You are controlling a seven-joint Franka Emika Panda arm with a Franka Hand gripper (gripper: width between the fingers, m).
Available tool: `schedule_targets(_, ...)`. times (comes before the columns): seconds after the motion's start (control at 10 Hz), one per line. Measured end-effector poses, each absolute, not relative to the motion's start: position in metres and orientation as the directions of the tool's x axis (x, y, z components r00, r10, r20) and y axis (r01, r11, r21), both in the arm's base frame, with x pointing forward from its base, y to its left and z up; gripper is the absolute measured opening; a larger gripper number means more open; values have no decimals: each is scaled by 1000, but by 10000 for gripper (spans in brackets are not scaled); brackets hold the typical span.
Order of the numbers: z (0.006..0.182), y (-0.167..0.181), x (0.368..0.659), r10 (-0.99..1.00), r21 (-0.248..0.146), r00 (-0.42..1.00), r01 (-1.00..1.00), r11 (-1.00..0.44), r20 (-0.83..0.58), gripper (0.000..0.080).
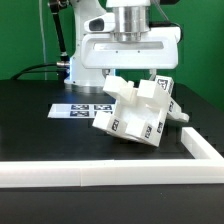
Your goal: Assemble chair
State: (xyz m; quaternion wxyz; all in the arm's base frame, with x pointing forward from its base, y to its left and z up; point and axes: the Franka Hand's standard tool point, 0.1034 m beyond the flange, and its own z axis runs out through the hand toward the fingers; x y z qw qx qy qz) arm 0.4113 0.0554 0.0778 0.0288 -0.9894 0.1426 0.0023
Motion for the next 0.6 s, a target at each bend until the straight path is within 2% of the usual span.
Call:
schedule_targets(0.3, 67, 54, 405, -276, -37, 961, -276, -960, -9, 649)
schedule_targets(0.6, 66, 43, 419, -244, -30, 969, -243, -970, 30, 649)
